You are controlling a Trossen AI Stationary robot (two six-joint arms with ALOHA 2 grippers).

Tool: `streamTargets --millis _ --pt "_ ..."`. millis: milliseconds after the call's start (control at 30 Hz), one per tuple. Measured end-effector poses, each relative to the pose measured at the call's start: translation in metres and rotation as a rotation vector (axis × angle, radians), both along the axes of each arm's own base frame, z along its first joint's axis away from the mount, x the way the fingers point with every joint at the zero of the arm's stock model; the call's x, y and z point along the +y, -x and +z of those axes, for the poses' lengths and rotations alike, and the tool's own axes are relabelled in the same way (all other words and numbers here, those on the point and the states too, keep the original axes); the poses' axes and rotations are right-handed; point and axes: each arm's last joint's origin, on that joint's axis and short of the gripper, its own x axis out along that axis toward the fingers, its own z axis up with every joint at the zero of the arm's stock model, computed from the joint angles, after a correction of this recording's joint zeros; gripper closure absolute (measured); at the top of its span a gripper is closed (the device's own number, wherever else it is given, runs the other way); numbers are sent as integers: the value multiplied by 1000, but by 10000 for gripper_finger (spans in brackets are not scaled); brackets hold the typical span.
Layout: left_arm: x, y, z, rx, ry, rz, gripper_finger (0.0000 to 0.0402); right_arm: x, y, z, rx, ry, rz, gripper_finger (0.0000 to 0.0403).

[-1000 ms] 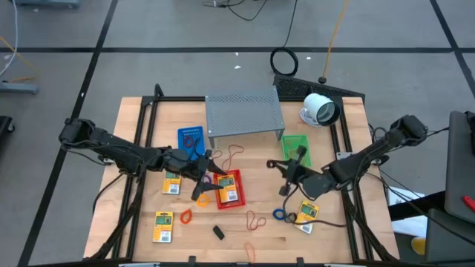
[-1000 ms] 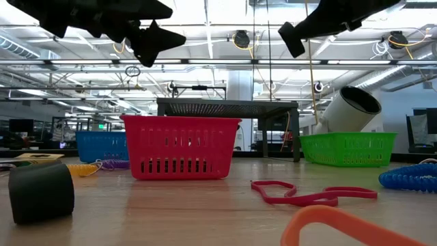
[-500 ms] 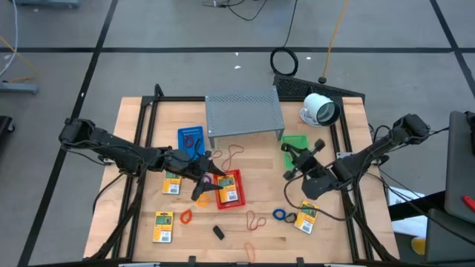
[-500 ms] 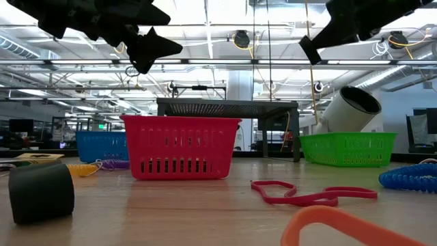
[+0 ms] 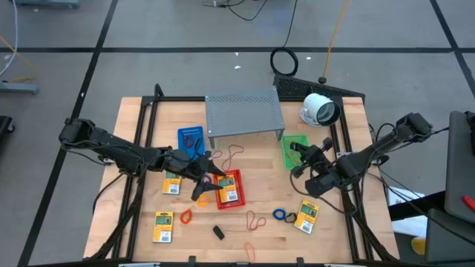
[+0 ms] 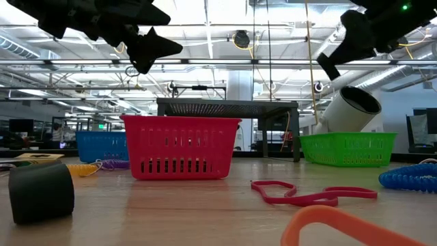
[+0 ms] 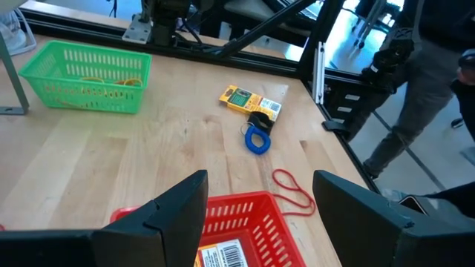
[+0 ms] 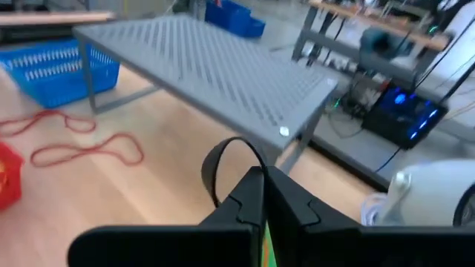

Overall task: Pick & Place Office Desk Supplies
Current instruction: Put the top black rubber band into the green bin

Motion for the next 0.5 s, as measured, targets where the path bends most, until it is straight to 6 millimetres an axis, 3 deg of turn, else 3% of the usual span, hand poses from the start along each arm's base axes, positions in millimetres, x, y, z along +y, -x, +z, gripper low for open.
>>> streamTargets --millis 167,500 --pt "0 0 0 -4 -5 -2 147 -4 16 -6 62 -42 65 403" --pt "0 0 1 -17 -13 -3 147 -20 50 -28 20 -107 136 403"
